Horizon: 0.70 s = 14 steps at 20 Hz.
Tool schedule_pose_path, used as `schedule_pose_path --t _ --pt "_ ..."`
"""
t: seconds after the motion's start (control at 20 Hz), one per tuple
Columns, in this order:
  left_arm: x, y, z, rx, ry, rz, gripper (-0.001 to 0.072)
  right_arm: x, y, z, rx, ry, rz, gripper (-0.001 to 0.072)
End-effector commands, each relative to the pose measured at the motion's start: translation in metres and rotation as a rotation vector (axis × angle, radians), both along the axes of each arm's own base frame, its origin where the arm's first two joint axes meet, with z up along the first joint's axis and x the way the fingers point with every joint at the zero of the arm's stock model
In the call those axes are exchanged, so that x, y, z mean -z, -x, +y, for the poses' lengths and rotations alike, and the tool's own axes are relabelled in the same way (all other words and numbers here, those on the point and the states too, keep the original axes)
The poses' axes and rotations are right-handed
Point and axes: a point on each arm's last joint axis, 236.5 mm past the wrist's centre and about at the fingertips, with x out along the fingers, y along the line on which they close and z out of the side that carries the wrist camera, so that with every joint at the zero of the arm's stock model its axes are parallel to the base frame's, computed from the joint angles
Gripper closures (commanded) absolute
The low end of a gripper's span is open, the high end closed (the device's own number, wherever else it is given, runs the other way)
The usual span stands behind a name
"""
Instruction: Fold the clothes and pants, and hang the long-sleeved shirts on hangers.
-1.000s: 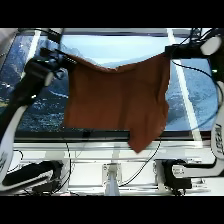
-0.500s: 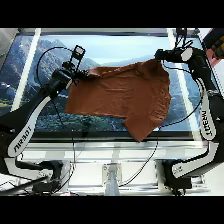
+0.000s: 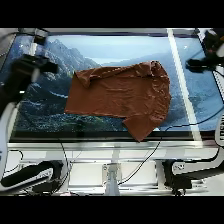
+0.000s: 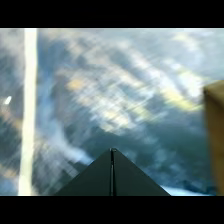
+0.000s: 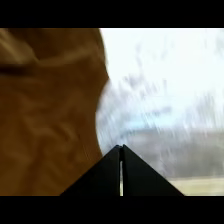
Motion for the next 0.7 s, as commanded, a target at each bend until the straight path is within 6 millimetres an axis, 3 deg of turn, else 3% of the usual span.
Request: schedule_pose_path --t 0.0,0.1,0.25,0.3,0.35,0.4,0.5,0.65 --pt "0.008 0.065 0.092 -0.236 0.062 0.149 0.0697 0.015 0.093 -0.01 0.095 -0.257 0.219 0.0698" --pt "0.034 0.094 0.105 -0.18 0.134 0.258 0.0697 0.03 0.122 -0.002 0.085 -0.39 0.161 0.0698" --pt "0.051 0.11 0.093 -0.111 0.367 0.24 0.0697 0.059 0.15 0.024 0.217 -0.602 -0.001 0.0684" --pt "0.056 0.11 0.09 -0.114 0.439 0.225 0.0697 0.073 0.16 0.037 0.232 -0.651 0.002 0.0535" --pt "0.062 0.111 0.086 -0.112 0.491 0.22 0.0696 0.089 0.173 0.054 0.226 -0.69 0.042 0.0275" --pt "0.069 0.113 0.083 -0.109 0.513 0.23 0.0696 0.105 0.184 0.07 0.222 -0.723 0.093 0.016" --pt "0.083 0.118 0.079 -0.115 0.529 0.261 0.0696 0.131 0.2 0.095 0.221 -0.754 0.163 0.0172" --pt "0.099 0.126 0.075 -0.122 0.547 0.296 0.0696 0.159 0.207 0.115 0.223 -0.732 0.194 0.0172"
